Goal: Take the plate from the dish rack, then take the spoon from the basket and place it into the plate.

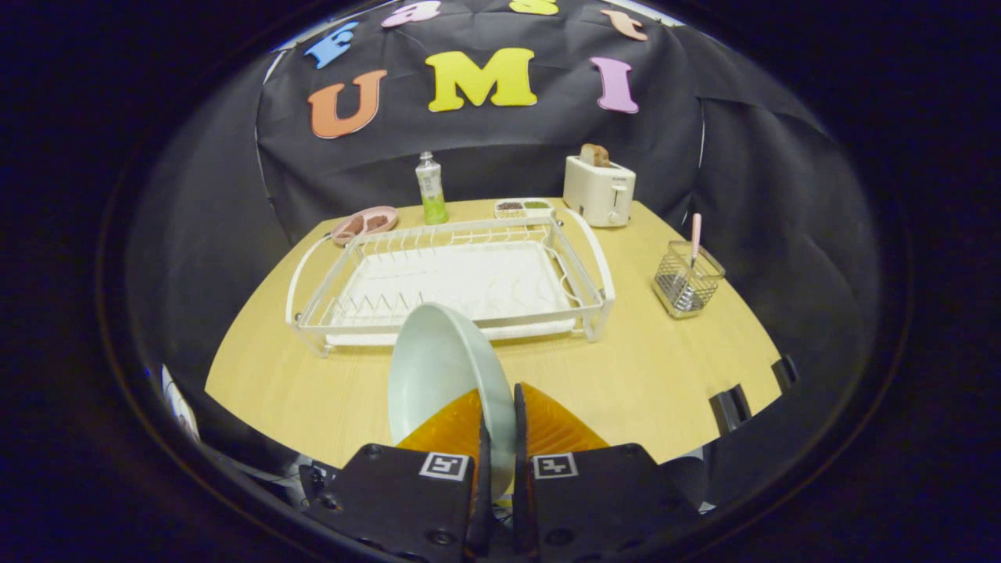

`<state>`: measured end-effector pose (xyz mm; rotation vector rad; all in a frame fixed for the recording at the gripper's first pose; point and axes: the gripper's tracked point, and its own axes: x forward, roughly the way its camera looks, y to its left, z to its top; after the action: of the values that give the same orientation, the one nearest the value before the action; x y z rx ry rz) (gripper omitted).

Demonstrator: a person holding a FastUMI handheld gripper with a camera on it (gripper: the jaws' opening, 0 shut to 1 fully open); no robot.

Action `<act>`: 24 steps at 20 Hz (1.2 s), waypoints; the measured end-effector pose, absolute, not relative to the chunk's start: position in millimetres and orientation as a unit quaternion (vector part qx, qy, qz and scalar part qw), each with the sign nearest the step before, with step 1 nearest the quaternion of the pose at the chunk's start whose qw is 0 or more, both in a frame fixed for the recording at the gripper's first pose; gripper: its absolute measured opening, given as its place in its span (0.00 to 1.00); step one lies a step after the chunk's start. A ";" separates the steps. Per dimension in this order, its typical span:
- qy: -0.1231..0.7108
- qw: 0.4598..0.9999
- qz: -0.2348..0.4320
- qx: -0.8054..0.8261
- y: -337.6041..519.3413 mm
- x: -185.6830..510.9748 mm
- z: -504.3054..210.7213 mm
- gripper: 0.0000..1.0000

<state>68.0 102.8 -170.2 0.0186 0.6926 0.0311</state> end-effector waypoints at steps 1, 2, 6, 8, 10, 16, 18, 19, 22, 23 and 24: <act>0.331 0.943 0.025 0.015 100.4 69.3 -174.2 0.16; 0.324 0.945 0.029 0.016 94.5 70.1 -178.8 0.17; 0.312 0.947 0.066 0.029 76.1 78.5 -207.1 0.19; 0.309 0.946 0.089 0.046 70.0 85.6 -219.8 0.20; 0.315 0.941 0.110 0.063 65.0 90.4 -235.0 0.22; 0.356 0.919 0.131 0.111 40.1 98.2 -265.7 0.26; 0.331 0.935 0.089 0.090 11.2 112.4 -264.0 0.29; 0.317 0.940 0.090 0.088 5.3 116.7 -259.4 0.30; 0.271 0.954 0.094 0.081 -15.1 126.9 -246.0 0.74; 0.257 0.960 0.090 0.074 -23.3 131.2 -241.0 0.85; 0.243 0.964 0.086 0.062 -32.1 134.8 -237.3 0.89</act>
<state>134.8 -32.1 -237.3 0.1246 0.4909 0.1743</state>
